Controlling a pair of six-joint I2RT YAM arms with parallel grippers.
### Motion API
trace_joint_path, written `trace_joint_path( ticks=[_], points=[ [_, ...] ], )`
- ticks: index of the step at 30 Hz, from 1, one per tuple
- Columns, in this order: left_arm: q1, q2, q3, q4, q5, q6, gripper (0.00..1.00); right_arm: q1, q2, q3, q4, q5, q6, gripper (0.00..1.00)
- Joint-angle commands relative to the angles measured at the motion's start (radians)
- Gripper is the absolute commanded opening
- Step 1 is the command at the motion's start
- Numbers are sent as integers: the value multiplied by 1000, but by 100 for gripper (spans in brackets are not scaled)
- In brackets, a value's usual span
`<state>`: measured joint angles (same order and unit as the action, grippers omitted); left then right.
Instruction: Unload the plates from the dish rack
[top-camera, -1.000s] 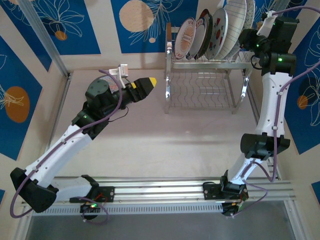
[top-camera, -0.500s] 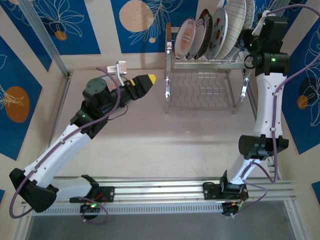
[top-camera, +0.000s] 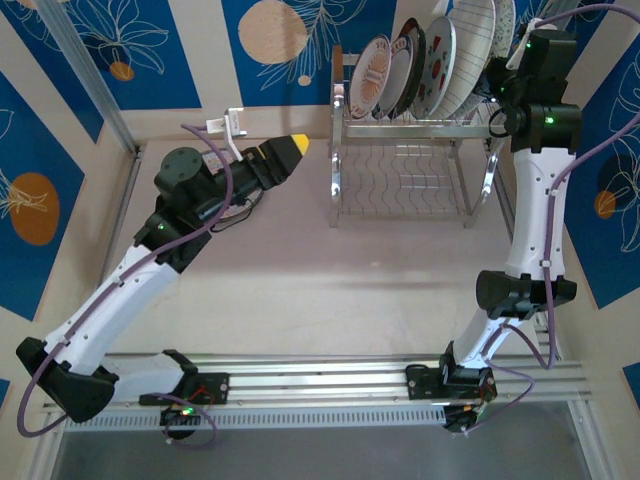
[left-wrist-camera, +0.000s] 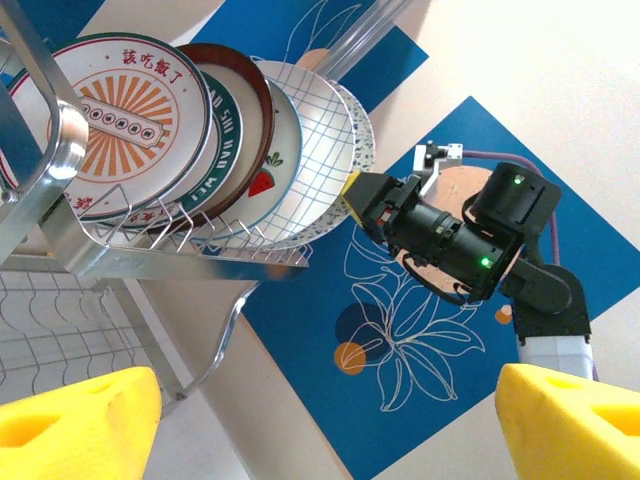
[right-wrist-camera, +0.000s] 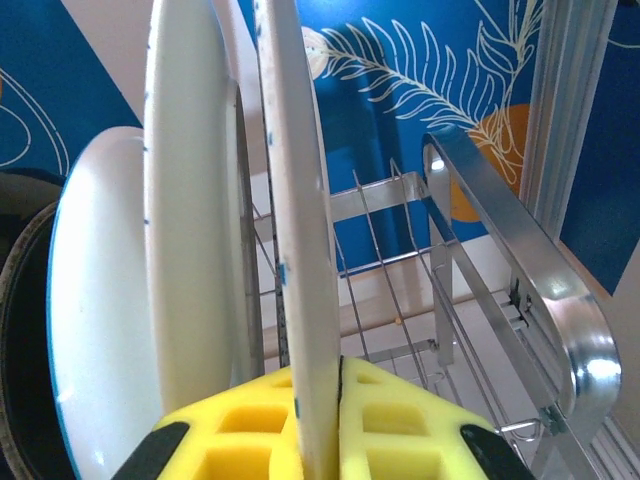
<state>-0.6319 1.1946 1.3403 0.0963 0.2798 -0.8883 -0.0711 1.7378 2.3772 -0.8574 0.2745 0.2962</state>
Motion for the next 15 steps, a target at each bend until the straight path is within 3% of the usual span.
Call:
trace_joint_path(
  ticks=[1,15],
  points=[
    [-12,-2,31,33,10,4,86,8,-43,73,54,-10,11,0],
    [-20,9,31,51,18,-6,86,13,-66,114,12,119,-33,0]
  ],
)
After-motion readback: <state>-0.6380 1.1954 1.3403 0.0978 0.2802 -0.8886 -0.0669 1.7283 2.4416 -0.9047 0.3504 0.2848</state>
